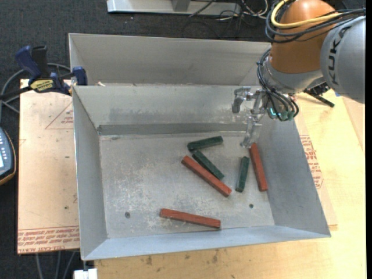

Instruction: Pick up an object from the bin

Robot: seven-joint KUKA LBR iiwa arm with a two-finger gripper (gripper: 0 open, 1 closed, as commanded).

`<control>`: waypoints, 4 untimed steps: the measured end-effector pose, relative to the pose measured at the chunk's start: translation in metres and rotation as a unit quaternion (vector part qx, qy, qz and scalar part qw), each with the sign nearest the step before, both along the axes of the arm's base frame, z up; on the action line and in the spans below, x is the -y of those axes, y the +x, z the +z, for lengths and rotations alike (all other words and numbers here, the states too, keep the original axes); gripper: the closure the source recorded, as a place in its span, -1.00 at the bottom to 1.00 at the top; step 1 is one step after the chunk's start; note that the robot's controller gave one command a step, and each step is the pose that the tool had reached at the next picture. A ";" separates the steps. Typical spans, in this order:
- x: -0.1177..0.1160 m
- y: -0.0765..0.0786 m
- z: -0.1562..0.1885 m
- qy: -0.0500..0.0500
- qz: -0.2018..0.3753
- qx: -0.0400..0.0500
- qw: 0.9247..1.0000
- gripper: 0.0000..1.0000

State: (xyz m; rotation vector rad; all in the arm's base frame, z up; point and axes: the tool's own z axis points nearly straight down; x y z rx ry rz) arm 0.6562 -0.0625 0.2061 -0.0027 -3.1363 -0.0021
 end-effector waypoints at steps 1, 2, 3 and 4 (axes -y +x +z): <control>0.030 -0.039 -0.139 0.001 0.102 0.001 0.995 -1.00; -0.082 -0.051 -0.124 0.002 0.180 0.004 0.984 -1.00; -0.055 -0.040 -0.134 0.000 0.154 0.008 0.988 -1.00; -0.055 -0.041 -0.134 0.000 0.155 0.005 0.988 1.00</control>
Offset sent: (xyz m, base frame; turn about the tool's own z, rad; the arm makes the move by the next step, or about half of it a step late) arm -0.0372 -0.0303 -0.1361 -0.2075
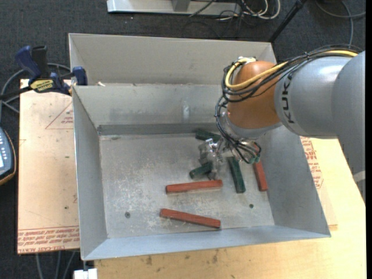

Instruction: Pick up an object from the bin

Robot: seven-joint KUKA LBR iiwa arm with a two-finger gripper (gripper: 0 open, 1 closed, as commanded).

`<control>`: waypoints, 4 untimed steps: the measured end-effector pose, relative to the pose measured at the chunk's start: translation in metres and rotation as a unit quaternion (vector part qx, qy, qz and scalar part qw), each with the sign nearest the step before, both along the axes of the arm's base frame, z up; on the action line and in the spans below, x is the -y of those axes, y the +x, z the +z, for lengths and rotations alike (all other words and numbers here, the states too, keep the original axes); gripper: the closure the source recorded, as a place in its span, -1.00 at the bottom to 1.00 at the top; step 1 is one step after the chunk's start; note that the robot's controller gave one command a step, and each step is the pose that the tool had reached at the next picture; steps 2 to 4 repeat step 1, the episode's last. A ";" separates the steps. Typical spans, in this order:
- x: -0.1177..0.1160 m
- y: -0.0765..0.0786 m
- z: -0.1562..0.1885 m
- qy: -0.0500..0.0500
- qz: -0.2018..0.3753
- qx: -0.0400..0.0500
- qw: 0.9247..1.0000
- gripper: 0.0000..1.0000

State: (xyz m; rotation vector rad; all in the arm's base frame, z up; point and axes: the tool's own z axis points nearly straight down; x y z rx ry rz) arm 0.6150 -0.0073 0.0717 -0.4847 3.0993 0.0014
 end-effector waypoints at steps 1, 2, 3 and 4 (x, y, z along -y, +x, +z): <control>0.001 -0.039 0.142 -0.001 0.021 0.003 1.000 1.00; 0.001 -0.039 0.142 -0.001 0.021 0.003 1.000 1.00; 0.001 -0.039 0.142 -0.001 0.021 0.003 1.000 1.00; 0.001 -0.039 0.142 -0.001 0.021 0.003 1.000 1.00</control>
Offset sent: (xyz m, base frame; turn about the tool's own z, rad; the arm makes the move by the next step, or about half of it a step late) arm -0.0406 -0.0018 0.1372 -0.0437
